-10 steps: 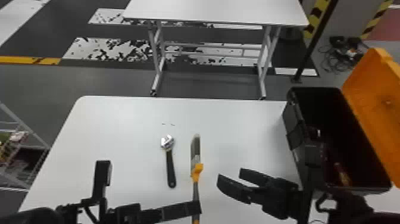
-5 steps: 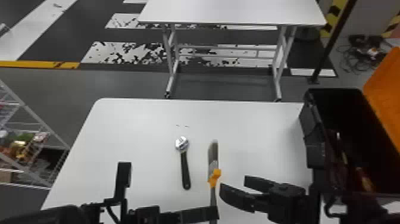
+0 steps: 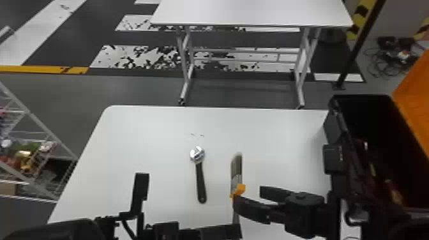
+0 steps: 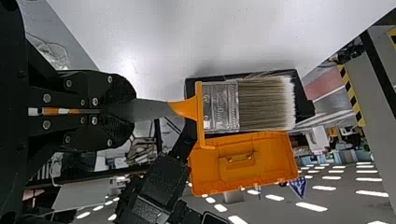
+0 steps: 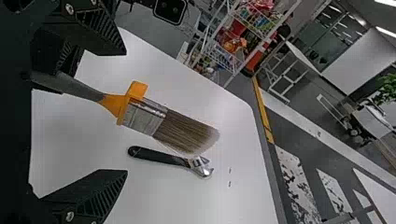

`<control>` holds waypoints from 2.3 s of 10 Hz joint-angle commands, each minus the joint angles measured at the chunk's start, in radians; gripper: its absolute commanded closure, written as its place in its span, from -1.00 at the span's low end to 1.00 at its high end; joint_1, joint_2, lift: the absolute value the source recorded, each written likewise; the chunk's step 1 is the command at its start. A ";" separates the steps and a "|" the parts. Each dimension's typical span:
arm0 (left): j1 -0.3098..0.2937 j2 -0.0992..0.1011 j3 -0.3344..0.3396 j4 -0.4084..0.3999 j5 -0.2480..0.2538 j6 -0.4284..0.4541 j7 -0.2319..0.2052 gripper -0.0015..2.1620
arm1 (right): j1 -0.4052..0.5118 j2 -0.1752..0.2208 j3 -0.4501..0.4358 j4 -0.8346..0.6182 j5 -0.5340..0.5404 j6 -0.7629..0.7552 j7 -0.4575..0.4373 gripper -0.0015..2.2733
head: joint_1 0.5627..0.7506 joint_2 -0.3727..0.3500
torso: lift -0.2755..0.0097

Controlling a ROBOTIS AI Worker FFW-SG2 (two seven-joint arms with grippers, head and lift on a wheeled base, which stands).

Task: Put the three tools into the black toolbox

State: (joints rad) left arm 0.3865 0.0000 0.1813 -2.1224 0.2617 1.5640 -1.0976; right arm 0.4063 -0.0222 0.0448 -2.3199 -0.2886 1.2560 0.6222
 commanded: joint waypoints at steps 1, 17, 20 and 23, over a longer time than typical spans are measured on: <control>0.000 -0.003 -0.002 -0.002 -0.002 0.007 0.001 0.81 | -0.001 -0.001 0.015 0.004 0.011 -0.002 0.001 -0.91 | 0.41 0.27 | 0.57; 0.051 -0.003 -0.017 -0.036 -0.007 0.007 -0.008 0.81 | 0.036 -0.007 0.098 0.013 0.091 -0.152 -0.022 0.97 | 0.41 0.37 | 0.57; 0.051 -0.003 -0.014 -0.037 -0.007 0.007 -0.005 0.81 | 0.037 -0.007 0.093 0.011 0.092 -0.171 -0.026 0.97 | 0.41 0.37 | 0.57; 0.051 -0.003 0.009 -0.030 -0.005 0.007 -0.068 -1.00 | 0.037 -0.007 0.047 0.011 0.108 -0.232 -0.049 0.97 | 0.41 0.32 | 0.57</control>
State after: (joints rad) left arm 0.4375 0.0000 0.1840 -2.1531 0.2562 1.5642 -1.1641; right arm 0.4426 -0.0278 0.1044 -2.3091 -0.1863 1.0430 0.5759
